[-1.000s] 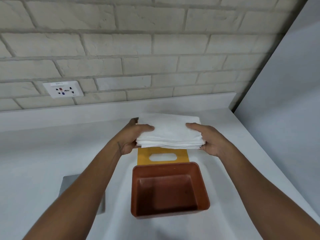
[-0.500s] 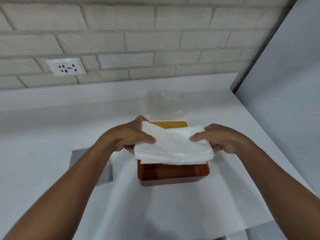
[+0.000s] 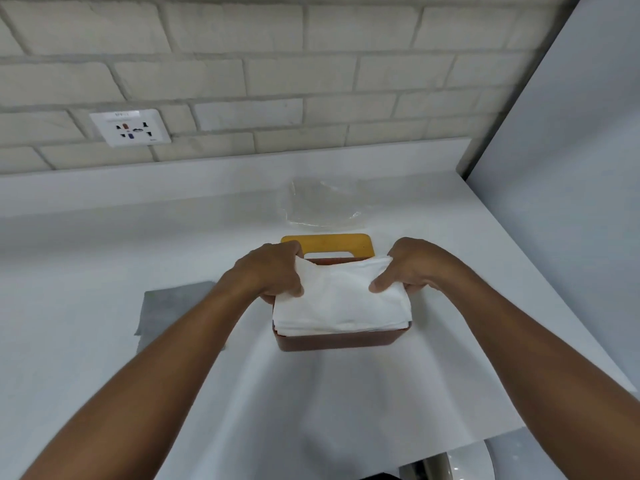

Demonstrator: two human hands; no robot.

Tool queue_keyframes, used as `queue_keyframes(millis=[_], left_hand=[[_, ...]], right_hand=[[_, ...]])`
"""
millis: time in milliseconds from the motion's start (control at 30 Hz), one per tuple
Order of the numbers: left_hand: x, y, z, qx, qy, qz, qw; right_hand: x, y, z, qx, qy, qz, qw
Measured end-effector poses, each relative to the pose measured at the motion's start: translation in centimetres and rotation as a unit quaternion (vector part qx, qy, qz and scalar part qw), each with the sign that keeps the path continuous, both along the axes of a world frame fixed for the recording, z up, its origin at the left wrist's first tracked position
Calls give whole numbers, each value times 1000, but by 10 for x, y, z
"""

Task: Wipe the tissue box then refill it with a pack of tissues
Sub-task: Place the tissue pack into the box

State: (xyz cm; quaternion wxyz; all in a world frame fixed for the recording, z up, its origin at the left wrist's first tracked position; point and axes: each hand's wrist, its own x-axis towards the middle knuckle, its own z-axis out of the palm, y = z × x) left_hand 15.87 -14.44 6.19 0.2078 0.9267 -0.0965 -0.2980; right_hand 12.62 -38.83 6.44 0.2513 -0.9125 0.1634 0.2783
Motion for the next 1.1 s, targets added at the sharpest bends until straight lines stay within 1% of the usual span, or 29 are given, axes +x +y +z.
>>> queue_keyframes(millis=[33,100,267,433,500,600,700,767,933,1100], left_hand=[[0,-4,2,53,-43,-26,997],[0,-10,3,117,-97,-58,987],[5,-19,-1,177,-121,-102,972],[11,-24,-3,208,-125,-204,948],[13,-25,-4,203,-131,-219,945],[13,-25,-6,208,-159,-222,939],[13,-27,-9,218,-144,-233,937],[15,-28,-11,223,-141,-231,936],[13,-31,-20,241,-191,-232,923],[14,-34,-21,254,-199,-238,916]], right_hand=[[2,3,-1,-34,0,20,999],[6,8,0,-90,-5,45,995],[6,16,-4,-168,-40,112,979],[4,23,-8,-228,-57,172,957],[6,23,-11,-235,-51,176,955],[13,22,-13,-221,-23,160,962],[19,18,-12,-194,8,141,971],[21,18,-11,-203,3,153,967],[15,24,-13,-247,-36,188,950],[11,23,-16,-211,-57,157,963]])
